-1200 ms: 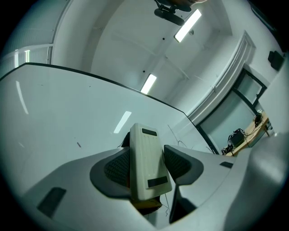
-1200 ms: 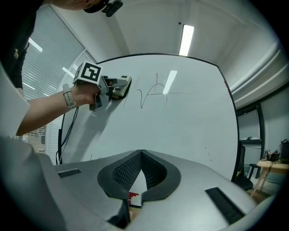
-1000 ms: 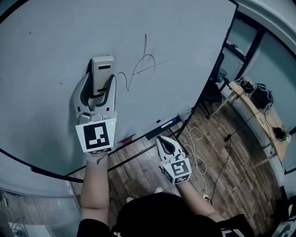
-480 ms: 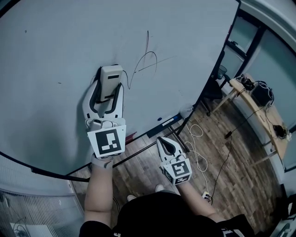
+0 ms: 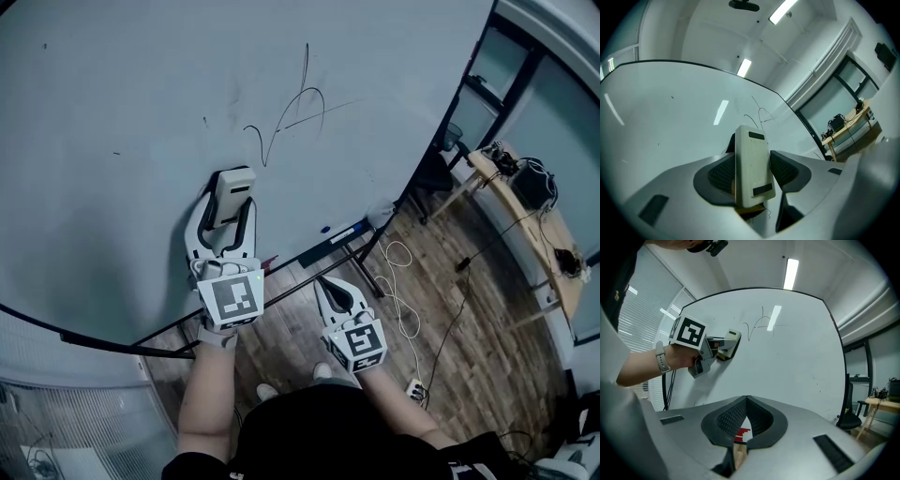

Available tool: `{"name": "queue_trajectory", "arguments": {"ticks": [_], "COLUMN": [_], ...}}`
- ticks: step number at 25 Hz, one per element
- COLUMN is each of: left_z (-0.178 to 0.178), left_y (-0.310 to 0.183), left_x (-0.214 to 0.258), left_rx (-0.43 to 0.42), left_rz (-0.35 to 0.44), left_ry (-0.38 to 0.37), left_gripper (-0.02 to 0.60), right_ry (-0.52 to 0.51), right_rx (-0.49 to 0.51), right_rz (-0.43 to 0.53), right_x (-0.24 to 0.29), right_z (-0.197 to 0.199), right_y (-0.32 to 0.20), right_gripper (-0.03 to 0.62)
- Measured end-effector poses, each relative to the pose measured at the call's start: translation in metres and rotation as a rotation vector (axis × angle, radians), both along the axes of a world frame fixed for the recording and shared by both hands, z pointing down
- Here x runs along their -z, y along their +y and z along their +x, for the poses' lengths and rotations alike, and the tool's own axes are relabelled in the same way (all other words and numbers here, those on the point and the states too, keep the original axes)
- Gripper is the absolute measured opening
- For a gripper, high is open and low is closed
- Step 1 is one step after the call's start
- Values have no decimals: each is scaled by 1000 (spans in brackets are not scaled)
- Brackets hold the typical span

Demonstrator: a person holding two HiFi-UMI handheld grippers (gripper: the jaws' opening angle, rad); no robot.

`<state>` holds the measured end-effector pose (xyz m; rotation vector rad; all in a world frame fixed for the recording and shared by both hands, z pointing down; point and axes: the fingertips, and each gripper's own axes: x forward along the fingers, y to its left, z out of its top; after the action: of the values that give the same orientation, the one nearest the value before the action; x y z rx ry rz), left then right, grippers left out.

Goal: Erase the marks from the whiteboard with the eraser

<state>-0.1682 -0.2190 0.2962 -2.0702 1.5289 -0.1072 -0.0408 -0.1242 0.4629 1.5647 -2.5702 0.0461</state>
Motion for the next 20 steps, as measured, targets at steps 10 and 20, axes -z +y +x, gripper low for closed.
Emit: {"name": "queue_trajectory", "arguments": {"ticks": [10, 20], "left_z": [-1, -1], "left_y": [-5, -3], "left_x": [-62, 0], "left_rx": [1, 1], "left_rz": [-174, -106], "left_ry": [49, 82], "left_gripper": [249, 248], "right_ry": [2, -4], "right_rx": [-14, -46], "right_rz": [-16, -2], "right_x": [-8, -2], "right_z": [7, 20], "right_y": [13, 26], "right_gripper": [28, 28]}}
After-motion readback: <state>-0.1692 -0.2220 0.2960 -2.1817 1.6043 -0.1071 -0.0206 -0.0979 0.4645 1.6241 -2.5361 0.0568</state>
